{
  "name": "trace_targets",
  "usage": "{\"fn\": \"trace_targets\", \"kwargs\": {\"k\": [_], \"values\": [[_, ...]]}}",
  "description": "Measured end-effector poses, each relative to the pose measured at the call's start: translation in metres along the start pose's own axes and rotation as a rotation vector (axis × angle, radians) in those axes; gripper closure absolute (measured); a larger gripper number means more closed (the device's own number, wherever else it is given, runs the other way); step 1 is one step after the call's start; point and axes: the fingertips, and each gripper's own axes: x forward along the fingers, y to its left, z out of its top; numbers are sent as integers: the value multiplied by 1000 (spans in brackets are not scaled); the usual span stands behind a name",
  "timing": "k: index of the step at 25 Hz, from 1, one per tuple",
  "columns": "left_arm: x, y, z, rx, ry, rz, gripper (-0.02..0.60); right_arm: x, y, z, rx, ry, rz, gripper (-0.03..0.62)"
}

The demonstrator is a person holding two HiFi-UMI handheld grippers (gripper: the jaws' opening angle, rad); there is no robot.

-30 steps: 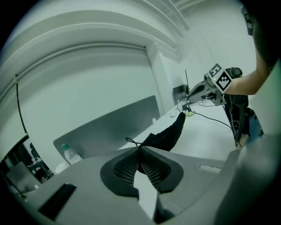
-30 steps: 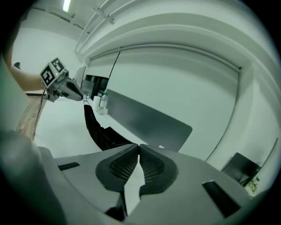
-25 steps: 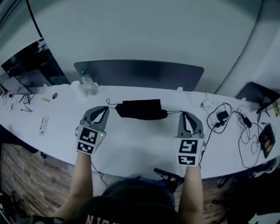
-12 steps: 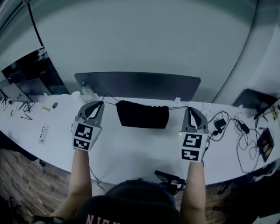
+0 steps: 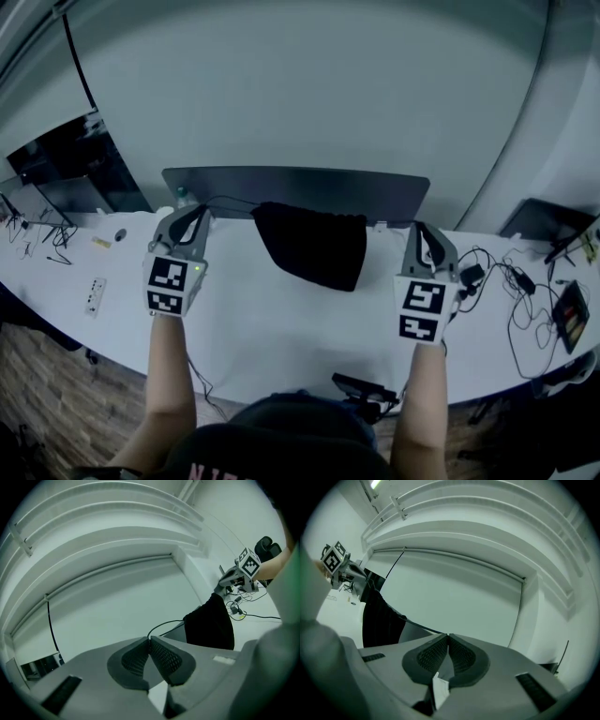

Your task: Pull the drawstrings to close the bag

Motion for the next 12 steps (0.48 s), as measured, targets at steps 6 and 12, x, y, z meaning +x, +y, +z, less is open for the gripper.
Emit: {"fn": "trace_targets", "kwargs": {"k": [6, 12], "values": [[-3, 15, 7, -12, -2, 42, 568, 0, -8, 5, -3, -8, -17, 588], [-6, 25, 4, -41, 13, 82, 568, -2, -13, 3, 9, -1, -37, 588]]}}
